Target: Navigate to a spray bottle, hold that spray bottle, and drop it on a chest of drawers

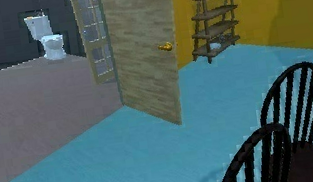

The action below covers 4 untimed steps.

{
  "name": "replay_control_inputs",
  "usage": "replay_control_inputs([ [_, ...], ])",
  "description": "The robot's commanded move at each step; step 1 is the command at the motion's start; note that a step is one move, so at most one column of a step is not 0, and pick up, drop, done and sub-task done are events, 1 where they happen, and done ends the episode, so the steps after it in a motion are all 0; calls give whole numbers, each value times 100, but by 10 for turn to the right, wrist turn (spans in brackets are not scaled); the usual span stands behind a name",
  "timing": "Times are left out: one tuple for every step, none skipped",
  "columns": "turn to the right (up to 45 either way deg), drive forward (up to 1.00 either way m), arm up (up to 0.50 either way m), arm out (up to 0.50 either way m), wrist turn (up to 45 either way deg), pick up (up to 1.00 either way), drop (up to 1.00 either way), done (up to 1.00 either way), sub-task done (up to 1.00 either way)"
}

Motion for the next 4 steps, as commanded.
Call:
replay_control_inputs([
  [0,0,0,48,0,0,0,0,0],
  [0,0,0,0,450,0,0,0,0],
  [0,0,0,0,450,0,0,0,0],
  [0,0,0,0,450,0,0,0,0],
])
